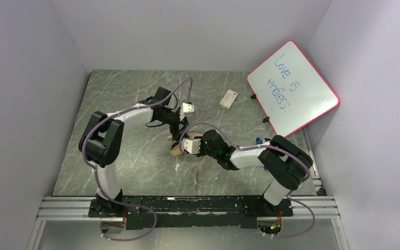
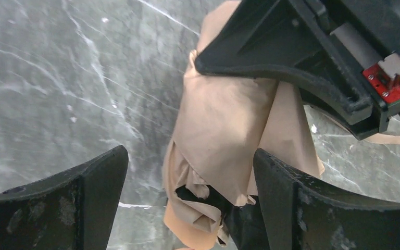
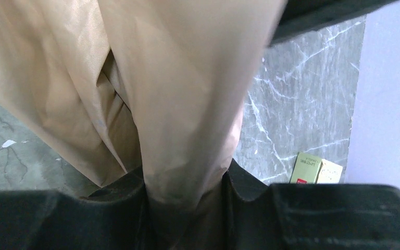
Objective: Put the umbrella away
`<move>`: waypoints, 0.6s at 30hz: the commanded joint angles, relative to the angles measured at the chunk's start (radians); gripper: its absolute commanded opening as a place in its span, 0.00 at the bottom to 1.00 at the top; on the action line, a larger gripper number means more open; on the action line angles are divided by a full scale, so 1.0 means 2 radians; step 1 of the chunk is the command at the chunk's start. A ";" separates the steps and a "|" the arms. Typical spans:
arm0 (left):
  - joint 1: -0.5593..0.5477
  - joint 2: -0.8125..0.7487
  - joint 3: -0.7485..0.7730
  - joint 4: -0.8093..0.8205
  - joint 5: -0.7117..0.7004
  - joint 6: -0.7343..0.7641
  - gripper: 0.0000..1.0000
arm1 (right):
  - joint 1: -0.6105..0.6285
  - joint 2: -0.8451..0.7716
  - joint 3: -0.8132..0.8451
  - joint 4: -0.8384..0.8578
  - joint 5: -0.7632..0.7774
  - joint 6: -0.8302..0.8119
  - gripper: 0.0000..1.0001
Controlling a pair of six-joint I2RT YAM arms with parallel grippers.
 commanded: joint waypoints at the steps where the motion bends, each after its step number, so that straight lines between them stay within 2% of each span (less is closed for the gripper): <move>1: 0.002 0.010 0.021 -0.063 0.034 0.036 0.93 | 0.010 0.015 -0.020 -0.058 -0.008 0.009 0.04; 8: -0.010 -0.001 -0.021 -0.042 -0.013 0.031 0.94 | 0.014 0.016 -0.017 -0.061 -0.006 0.006 0.04; 18: -0.053 0.047 0.000 -0.067 -0.069 0.043 0.91 | 0.017 0.013 -0.022 -0.050 0.003 0.011 0.04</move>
